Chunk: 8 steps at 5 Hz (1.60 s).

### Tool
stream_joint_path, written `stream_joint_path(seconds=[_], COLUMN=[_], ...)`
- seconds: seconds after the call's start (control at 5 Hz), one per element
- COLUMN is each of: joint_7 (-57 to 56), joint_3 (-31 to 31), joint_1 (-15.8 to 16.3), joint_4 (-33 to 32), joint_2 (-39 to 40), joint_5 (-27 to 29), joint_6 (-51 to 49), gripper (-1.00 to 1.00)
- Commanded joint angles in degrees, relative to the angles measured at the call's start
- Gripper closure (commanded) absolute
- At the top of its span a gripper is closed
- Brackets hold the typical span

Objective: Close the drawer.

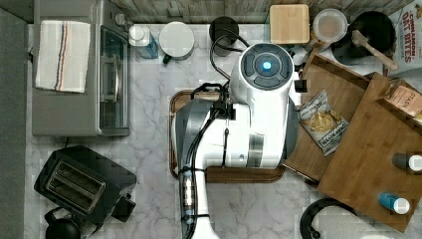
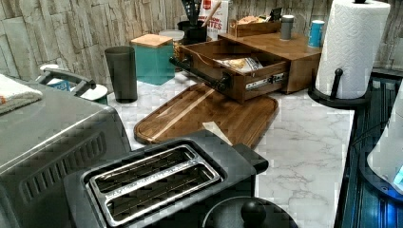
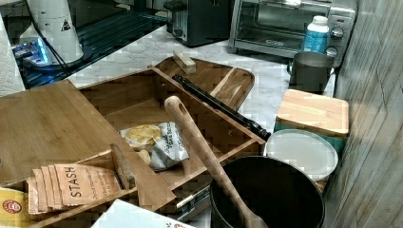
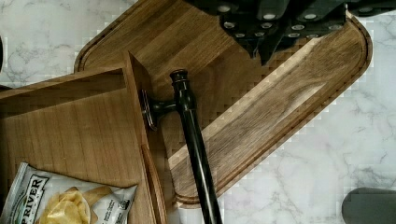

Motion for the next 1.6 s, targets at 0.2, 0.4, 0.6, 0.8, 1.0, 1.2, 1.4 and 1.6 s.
stream_joint_path(seconds=[0.2, 0.4, 0.6, 0.8, 1.0, 1.2, 1.4, 1.6], joint_7=[-0.01, 0.00, -1.89, -5.06, -4.43, -1.79, 1.46, -0.44], joint_3=[0.01, 0.00, -0.32, -0.68, -0.74, -0.82, -0.73, -1.01], joint_1=[-0.02, -0.01, -0.24, -1.02, -0.77, -0.02, 0.81, 0.48], joint_4=[-0.04, -0.04, -0.95, 1.72, 2.03, 0.57, 2.20, 3.57], joint_2=[0.00, 0.00, 1.64, 4.53, 7.23, 8.81, 10.49, 12.46], joint_5=[0.00, 0.00, -2.43, -1.55, -3.81, -6.41, -7.53, -8.74], joint_6=[0.00, 0.00, 4.86, 5.11, 9.18, 16.02, 16.69, 18.69], gripper=[1.00, 1.00, 1.00, 1.00, 1.00, 1.00, 1.00, 1.00])
